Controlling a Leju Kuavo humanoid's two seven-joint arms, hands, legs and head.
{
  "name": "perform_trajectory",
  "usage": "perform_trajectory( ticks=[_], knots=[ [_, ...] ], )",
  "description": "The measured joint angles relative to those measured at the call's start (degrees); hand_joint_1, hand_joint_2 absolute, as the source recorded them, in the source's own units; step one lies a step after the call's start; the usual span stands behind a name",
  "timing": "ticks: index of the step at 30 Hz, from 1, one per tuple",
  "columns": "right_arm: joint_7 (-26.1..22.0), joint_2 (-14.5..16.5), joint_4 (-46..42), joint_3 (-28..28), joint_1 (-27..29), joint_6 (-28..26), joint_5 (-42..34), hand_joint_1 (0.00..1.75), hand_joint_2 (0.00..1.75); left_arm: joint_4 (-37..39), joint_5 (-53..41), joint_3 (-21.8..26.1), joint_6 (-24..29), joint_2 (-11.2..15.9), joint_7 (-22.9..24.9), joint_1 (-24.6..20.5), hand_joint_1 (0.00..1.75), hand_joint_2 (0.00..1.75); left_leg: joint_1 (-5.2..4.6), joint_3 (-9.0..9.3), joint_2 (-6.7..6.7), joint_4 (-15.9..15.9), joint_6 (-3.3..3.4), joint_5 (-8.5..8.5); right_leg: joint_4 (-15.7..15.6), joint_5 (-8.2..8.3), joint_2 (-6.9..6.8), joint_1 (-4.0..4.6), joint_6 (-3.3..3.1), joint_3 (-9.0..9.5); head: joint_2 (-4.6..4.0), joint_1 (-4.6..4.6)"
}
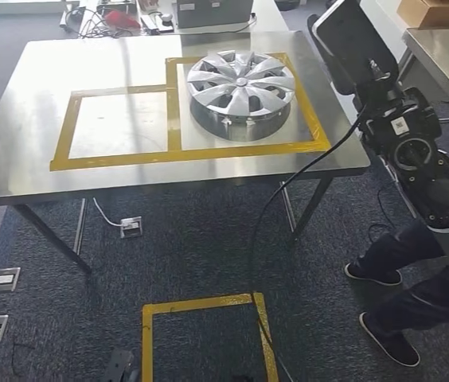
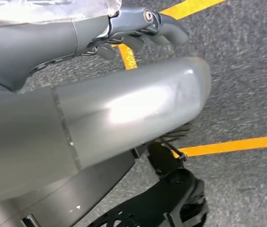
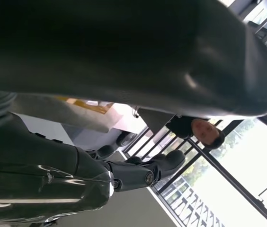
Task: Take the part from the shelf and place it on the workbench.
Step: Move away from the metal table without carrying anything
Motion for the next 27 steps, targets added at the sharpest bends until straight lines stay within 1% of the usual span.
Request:
perform_trajectory(
  ticks=[1,2,3,4,5,6,7,8,9,10,11,12,13,14,15,16,17,18,19,20,21,22,23,24,25,26,27],
  knots=[
    [0.00,-0.01,0.00,-0.04,0.03,0.01,0.00,0.00,0.00,0.00,0.00,-0.01,0.00,-0.01,0.00,-0.01,0.00,0.00,-0.17,-0.79,0.02,0.13,0.04,0.53,2.64,-0.40,0.03,0.07,-0.07,-0.02,-0.01,0.24],
    [0.01,-0.02,-0.01,-0.05,0.05,0.01,0.00,0.00,0.00,0.00,0.00,-0.03,0.00,-0.01,0.01,-0.03,0.00,0.00,-0.31,-1.58,0.04,0.33,0.04,1.02,3.40,0.76,0.04,0.13,-0.20,0.76,-0.01,0.40],
    [0.02,-0.02,-0.01,-0.05,0.08,0.02,0.00,0.00,0.00,0.00,0.00,-0.05,0.00,-0.01,0.02,-0.04,0.00,0.00,-0.40,-2.37,0.05,0.60,-0.01,1.46,2.12,2.84,0.06,0.23,-0.42,2.44,-0.01,0.45],
    [0.03,-0.03,-0.02,-0.08,0.09,0.02,0.00,0.00,0.00,0.00,-0.01,-0.07,0.00,0.00,0.03,-0.05,0.00,0.00,-0.45,-3.09,0.04,0.89,-0.11,1.86,-0.96,4.86,0.07,0.35,-0.71,4.92,-0.02,0.56],
    [0.04,-0.05,-0.08,-0.13,0.08,0.02,0.00,0.00,0.00,0.00,-0.01,-0.08,0.00,-0.03,0.06,-0.07,0.00,0.00,-0.52,-3.70,0.01,1.13,-0.30,2.24,-5.26,5.63,0.10,0.57,-1.06,7.87,-0.01,0.68],
    [0.05,-0.09,-0.20,-0.22,0.06,0.01,0.00,0.00,0.00,0.00,-0.02,-0.08,0.00,-0.04,0.09,-0.08,0.00,0.00,-0.54,-4.11,-0.03,1.32,-0.52,2.65,-9.89,5.33,0.13,0.79,-1.35,10.78,-0.01,0.76],
    [0.04,-0.14,-0.32,-0.32,0.04,0.01,0.00,0.00,0.00,0.00,-0.03,-0.08,0.00,-0.04,0.10,-0.11,0.00,0.00,-0.53,-4.33,-0.07,1.27,-0.79,3.16,-13.29,4.60,0.17,1.02,-1.57,12.77,-0.01,0.81],
    [0.02,-0.19,-0.44,-0.41,-0.01,0.00,0.01,0.00,0.00,0.00,-0.04,-0.08,0.00,-0.05,0.12,-0.12,0.00,0.00,-0.50,-4.44,-0.10,1.06,-1.09,3.75,-15.26,3.88,0.19,1.24,-1.76,13.80,0.00,0.82],
    [0.02,-0.24,-0.51,-0.47,-0.01,0.00,0.01,0.00,0.00,0.00,-0.05,-0.09,0.00,-0.02,0.13,-0.10,0.00,0.00,-0.51,-4.46,-0.18,0.80,-1.40,4.38,-16.14,3.98,0.15,1.33,-1.94,13.92,-0.01,0.83],
    [0.02,-0.27,-0.49,-0.46,0.00,0.01,0.01,0.00,0.00,0.01,-0.06,-0.10,0.00,0.02,0.13,-0.08,0.00,0.00,-0.56,-4.61,-0.22,0.42,-1.71,4.87,-16.23,4.61,0.06,1.24,-2.21,13.44,-0.02,0.79],
    [0.04,-0.30,-0.49,-0.39,0.02,0.03,0.00,0.00,0.00,0.01,-0.07,-0.11,0.00,0.06,0.14,-0.04,0.00,0.00,-0.59,-5.07,-0.24,0.70,-2.03,4.21,-16.42,5.34,-0.01,1.10,-2.53,12.88,-0.01,0.68],
    [0.08,-0.30,-0.50,-0.33,0.08,0.04,0.00,0.00,0.00,0.02,-0.07,-0.13,0.00,0.10,0.14,0.00,0.00,0.00,-0.61,-5.87,-0.25,2.18,-2.36,2.30,-16.64,6.07,-0.11,0.91,-2.88,12.14,-0.01,0.32],
    [0.09,-0.30,-0.52,-0.28,0.11,0.05,0.00,0.00,0.00,0.02,-0.07,-0.14,0.00,0.13,0.15,0.03,0.00,0.00,-0.52,-6.99,-0.20,5.04,-2.63,-0.64,-16.63,6.79,-0.16,0.78,-3.16,11.31,-0.01,-0.20],
    [0.10,-0.30,-0.57,-0.26,0.12,0.05,0.00,0.00,0.00,0.02,-0.07,-0.15,0.00,0.13,0.15,0.05,0.00,0.00,-0.44,-8.25,-0.18,9.22,-2.89,-3.99,-16.44,7.45,-0.16,0.82,-3.36,10.37,0.00,-0.67],
    [0.10,-0.30,-0.60,-0.26,0.15,0.05,0.00,0.00,0.00,0.02,-0.07,-0.15,0.00,0.13,0.15,0.06,0.00,0.00,-0.40,-9.27,-0.18,13.68,-3.07,-6.30,-16.20,8.03,-0.21,0.86,-3.48,9.44,-0.01,-1.08],
    [0.09,-0.30,-0.62,-0.25,0.22,0.04,0.00,0.00,0.00,0.02,-0.07,-0.15,0.00,0.13,0.15,0.04,0.00,0.00,-0.39,-9.75,-0.17,17.19,-3.15,-7.06,-15.98,8.55,-0.23,0.92,-3.51,8.59,-0.01,-1.31],
    [0.09,-0.30,-0.63,-0.23,0.31,0.05,0.00,0.00,0.00,0.02,-0.07,-0.15,0.00,0.13,0.15,0.02,0.00,0.00,-0.40,-9.39,-0.18,19.00,-3.16,-6.39,-15.73,9.03,-0.25,0.96,-3.50,7.77,-0.01,-1.41],
    [0.10,-0.30,-0.63,-0.22,0.40,0.04,0.00,0.00,0.00,0.02,-0.07,-0.15,0.00,0.13,0.15,0.00,0.00,0.00,-0.40,-7.93,-0.18,18.46,-3.06,-4.77,-15.43,9.45,-0.26,0.99,-3.42,6.97,-0.02,-1.48],
    [0.10,-0.30,-0.63,-0.24,0.48,0.04,0.00,0.00,0.00,0.02,-0.07,-0.15,0.00,0.14,0.15,-0.02,0.00,0.00,-0.41,-5.50,-0.19,15.84,-2.87,-3.11,-15.14,9.83,-0.25,1.00,-3.32,6.31,-0.02,-1.53],
    [0.11,-0.31,-0.67,-0.30,0.51,0.02,0.00,0.00,0.00,0.02,-0.08,-0.15,0.00,0.16,0.15,-0.08,0.00,0.00,-0.47,-2.35,-0.21,11.70,-2.60,-2.28,-14.86,10.17,-0.24,1.06,-3.15,5.73,-0.02,-1.56],
    [0.08,-0.33,-0.72,-0.40,0.51,-0.04,0.00,0.00,0.00,0.02,-0.10,-0.15,0.00,0.19,0.15,-0.16,0.00,0.00,-0.59,0.70,-0.25,7.07,-2.28,-2.26,-14.60,10.53,-0.24,1.11,-2.92,5.29,-0.02,-1.54],
    [-0.04,-0.37,-0.80,-0.50,0.50,-0.18,0.00,0.00,0.00,0.02,-0.14,-0.15,0.00,0.21,0.15,-0.25,0.00,0.00,-0.73,2.80,-0.28,3.61,-1.96,-2.71,-14.49,10.95,-0.27,1.13,-2.65,5.00,-0.01,-1.48],
    [-0.28,-0.40,-0.87,-0.60,0.49,-0.39,0.00,0.00,0.00,0.02,-0.18,-0.15,-0.01,0.24,0.15,-0.34,0.00,0.00,-0.91,3.93,-0.31,1.46,-1.66,-3.19,-14.50,11.43,-0.32,1.12,-2.34,4.74,-0.01,-1.41],
    [-0.67,-0.43,-0.92,-0.66,0.56,-0.69,-0.01,0.00,0.00,0.02,-0.21,-0.15,-0.02,0.25,0.16,-0.39,0.00,0.00,-1.03,4.05,-0.31,0.60,-1.29,-3.16,-14.57,11.95,-0.35,1.11,-2.00,4.56,0.00,-1.33],
    [-1.33,-0.46,-0.97,-0.73,0.75,-1.18,-0.10,0.00,0.00,0.02,-0.25,-0.15,-0.04,0.22,0.16,-0.43,0.00,0.00,-0.95,3.61,-0.21,0.45,-0.83,-2.67,-14.58,12.13,-0.34,1.01,-1.67,4.28,0.00,-1.35],
    [-2.17,-0.50,-1.03,-0.87,1.01,-1.78,-0.34,0.00,0.00,0.02,-0.30,-0.16,-0.09,0.22,0.20,-0.47,0.00,0.00,-0.87,3.07,-0.10,0.27,-0.36,-2.03,-14.10,11.32,-0.26,0.96,-1.35,3.86,0.00,-1.35],
    [-3.16,-0.55,-1.15,-1.08,1.30,-2.49,-0.69,0.00,0.00,0.02,-0.35,-0.16,-0.16,0.20,0.24,-0.51,0.00,0.00,-0.74,2.37,0.03,0.05,0.14,-1.33,-12.67,9.38,-0.17,0.94,-1.07,3.22,0.00,-1.23]
  ],
)
